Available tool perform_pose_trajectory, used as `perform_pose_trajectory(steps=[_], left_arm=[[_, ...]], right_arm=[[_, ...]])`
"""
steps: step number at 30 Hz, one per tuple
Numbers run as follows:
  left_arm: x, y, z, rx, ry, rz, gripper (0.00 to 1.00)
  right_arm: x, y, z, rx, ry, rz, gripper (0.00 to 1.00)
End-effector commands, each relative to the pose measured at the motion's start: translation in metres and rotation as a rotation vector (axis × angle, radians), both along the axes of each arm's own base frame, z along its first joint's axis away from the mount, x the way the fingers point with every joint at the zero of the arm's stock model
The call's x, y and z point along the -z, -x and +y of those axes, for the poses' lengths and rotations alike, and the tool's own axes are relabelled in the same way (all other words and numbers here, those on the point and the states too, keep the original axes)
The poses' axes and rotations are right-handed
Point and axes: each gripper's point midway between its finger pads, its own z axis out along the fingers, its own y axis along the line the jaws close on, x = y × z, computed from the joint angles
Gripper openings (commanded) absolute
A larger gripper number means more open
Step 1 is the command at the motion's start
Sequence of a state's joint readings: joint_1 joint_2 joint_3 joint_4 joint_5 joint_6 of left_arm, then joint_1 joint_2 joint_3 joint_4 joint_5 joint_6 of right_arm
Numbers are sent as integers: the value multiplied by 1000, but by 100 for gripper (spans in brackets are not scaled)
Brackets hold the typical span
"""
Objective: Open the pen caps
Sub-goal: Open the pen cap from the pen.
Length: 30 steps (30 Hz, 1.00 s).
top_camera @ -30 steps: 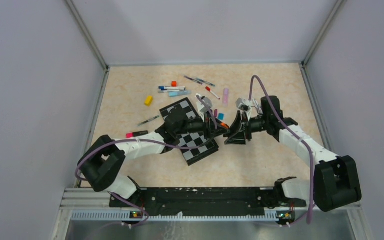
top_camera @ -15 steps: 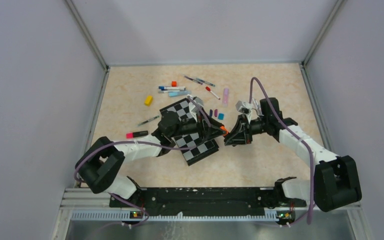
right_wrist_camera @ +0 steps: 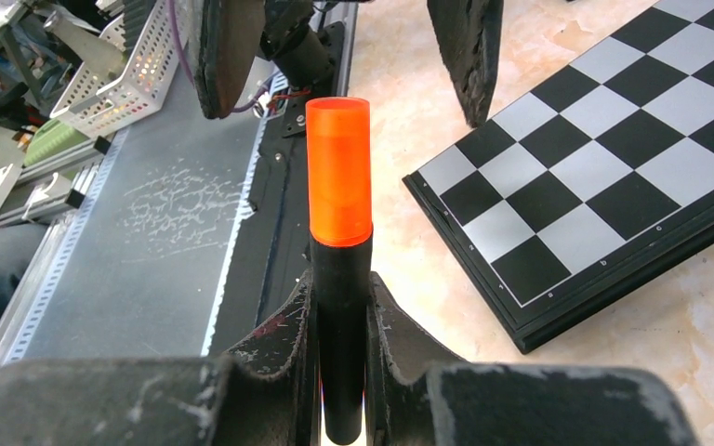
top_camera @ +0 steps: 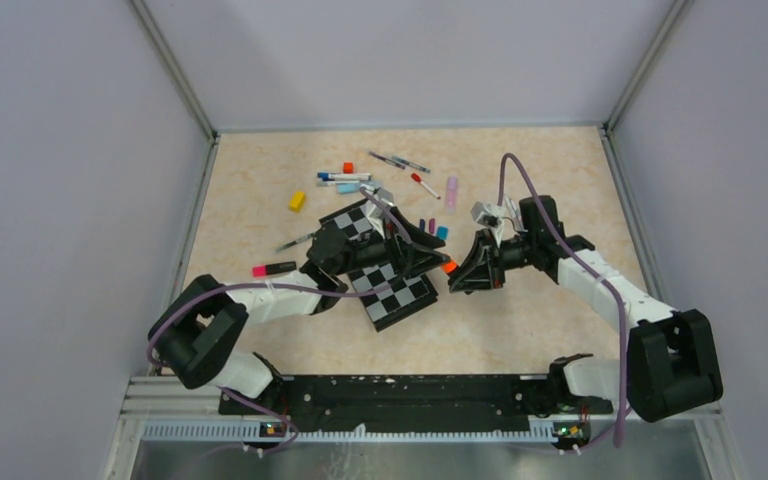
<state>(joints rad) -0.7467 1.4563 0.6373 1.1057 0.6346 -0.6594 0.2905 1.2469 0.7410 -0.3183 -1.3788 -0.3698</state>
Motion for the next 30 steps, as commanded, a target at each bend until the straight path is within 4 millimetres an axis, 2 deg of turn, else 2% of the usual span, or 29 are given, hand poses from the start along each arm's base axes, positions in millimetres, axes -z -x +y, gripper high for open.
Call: perform_pose_trajectory(steps=[1, 6, 10, 11, 12, 16, 19, 22, 27, 30], left_arm=[[-6, 6, -3, 15, 38, -11, 59], [2, 10, -11, 26, 24, 8, 59], [1, 11, -14, 22, 27, 1, 52], [1, 10, -14, 21, 27, -1, 48], [1, 10, -14, 20, 29, -1, 36], [-1, 12, -15, 34, 40, 4, 2], [-6, 7, -13, 19, 54, 2, 0], [-27, -10, -1, -34, 95, -19, 0], [-84, -55, 36, -213, 180, -83, 0], [-115, -73, 49, -311, 214, -121, 0]], right_arm=[[-16, -7, 3, -22, -46, -56, 0], [-17, -7, 3, -20, -51, -45, 0], [-15, -8, 3, -16, -49, -40, 0], [-15, -8, 3, -15, -49, -39, 0], [-15, -8, 3, -15, -48, -38, 0], [-14, -9, 3, -16, -48, -31, 0], [-14, -8, 4, -19, -49, -25, 0], [-12, -8, 3, -18, -45, -22, 0], [-9, -10, 1, -11, -39, -22, 0], [-9, -10, 1, -15, -43, -14, 0]])
